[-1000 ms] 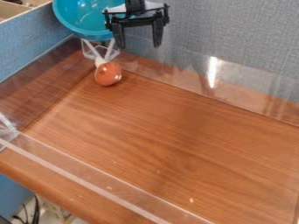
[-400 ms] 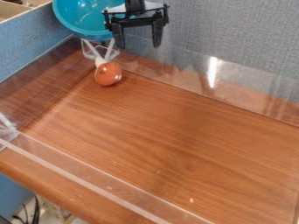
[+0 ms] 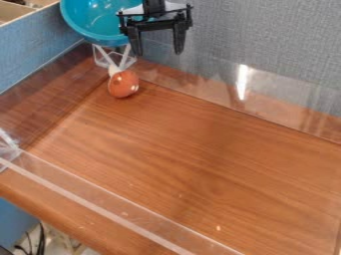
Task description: Put the mushroom in the blue bowl
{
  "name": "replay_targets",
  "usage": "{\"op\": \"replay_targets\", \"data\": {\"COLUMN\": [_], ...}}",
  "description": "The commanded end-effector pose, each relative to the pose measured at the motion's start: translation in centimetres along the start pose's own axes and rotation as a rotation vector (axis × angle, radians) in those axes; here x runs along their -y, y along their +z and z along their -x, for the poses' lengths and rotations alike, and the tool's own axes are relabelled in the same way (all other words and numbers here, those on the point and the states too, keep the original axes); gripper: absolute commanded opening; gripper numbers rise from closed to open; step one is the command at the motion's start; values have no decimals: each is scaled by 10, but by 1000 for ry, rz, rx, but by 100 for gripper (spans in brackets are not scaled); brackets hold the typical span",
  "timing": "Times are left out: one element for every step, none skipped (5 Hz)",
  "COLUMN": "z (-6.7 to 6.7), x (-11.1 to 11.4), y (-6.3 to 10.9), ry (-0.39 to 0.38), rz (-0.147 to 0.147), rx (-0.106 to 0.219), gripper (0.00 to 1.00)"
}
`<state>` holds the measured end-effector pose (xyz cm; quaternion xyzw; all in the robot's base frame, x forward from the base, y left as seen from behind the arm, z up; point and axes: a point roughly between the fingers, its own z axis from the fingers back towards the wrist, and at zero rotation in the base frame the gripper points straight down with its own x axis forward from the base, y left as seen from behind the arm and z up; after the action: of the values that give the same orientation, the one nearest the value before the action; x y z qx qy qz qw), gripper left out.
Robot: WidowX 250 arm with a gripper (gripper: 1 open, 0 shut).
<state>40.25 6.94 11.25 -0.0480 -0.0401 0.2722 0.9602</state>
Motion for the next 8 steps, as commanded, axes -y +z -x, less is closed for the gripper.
{"op": "replay_targets", "data": {"z": [-2, -2, 1, 1, -1, -3, -3, -1], "x": [9, 10, -2, -13, -25, -34, -36, -36], "y": [44, 47, 44, 41, 36, 30, 22, 14], "ry": [-19, -16, 9, 41, 70, 96, 109, 116], "rz": [38, 40, 24, 8, -9, -25, -38, -48], "rx": [111, 118, 117, 116, 117, 114, 107, 99], "gripper": [100, 100, 100, 100, 100, 100, 100, 100]}}
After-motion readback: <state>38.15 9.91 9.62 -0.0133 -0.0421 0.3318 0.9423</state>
